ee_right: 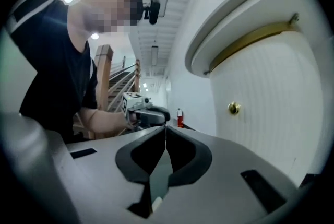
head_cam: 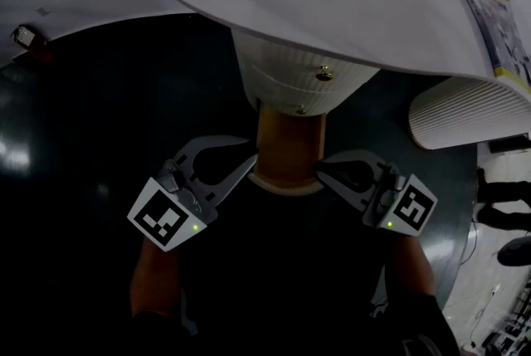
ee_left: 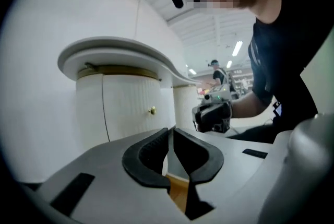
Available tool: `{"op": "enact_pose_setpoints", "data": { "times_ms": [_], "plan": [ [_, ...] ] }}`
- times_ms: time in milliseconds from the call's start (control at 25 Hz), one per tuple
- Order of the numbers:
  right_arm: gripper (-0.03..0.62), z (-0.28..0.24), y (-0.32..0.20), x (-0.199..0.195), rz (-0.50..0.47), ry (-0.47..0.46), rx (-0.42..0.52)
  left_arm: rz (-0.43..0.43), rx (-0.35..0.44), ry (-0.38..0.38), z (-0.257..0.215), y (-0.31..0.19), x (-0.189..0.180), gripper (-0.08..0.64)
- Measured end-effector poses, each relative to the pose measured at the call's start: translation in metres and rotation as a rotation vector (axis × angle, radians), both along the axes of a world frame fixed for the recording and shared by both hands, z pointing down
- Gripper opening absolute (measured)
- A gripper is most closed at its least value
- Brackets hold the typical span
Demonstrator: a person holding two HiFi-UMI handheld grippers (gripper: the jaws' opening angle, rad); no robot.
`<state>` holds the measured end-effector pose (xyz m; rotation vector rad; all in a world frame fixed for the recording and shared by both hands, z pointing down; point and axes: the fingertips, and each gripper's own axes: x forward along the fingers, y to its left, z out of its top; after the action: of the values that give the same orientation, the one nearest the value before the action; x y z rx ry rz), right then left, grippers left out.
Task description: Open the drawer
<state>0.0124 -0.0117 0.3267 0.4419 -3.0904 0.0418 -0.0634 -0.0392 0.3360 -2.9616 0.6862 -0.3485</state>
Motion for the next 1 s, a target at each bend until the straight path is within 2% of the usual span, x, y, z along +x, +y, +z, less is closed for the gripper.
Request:
{"op": "enact_pose_setpoints", "data": {
  "times_ms": [80,160,320,480,680,760,1000],
  "plan": [
    [0.017,-0.026,-0.008,0.001,0.024,-0.025,-0.014,-0.065,-0.077,0.154,-0.036,-0.006,0.001,0.04],
    [0.015,-0.058,-0.004,-0.006,0.01,-0.032,-0.039,-0.08,-0.101,0.215,-0.073,-0.004,0.006,0.04],
    [0.015,-0.133,0.006,-0.012,-0.012,-0.005,-0.065,-0.119,-0.12,0.194,-0.141,0.005,0.013,0.035],
    [0.015,-0.222,0.013,-0.009,0.005,-0.008,-0.07,-0.204,-0.178,0.239,-0.219,0.011,0.017,0.029],
    [0.015,-0.327,0.036,0.0,0.043,-0.042,-0.138,-0.202,-0.211,0.201,-0.317,0.039,0.04,0.028],
    [0.015,-0.363,0.045,0.005,0.064,-0.055,-0.157,-0.218,-0.235,0.211,-0.353,0.05,0.048,0.026],
    [0.015,-0.455,0.081,0.028,0.119,-0.1,-0.15,-0.254,-0.25,0.203,-0.44,0.088,0.06,0.021]
  ]
}}
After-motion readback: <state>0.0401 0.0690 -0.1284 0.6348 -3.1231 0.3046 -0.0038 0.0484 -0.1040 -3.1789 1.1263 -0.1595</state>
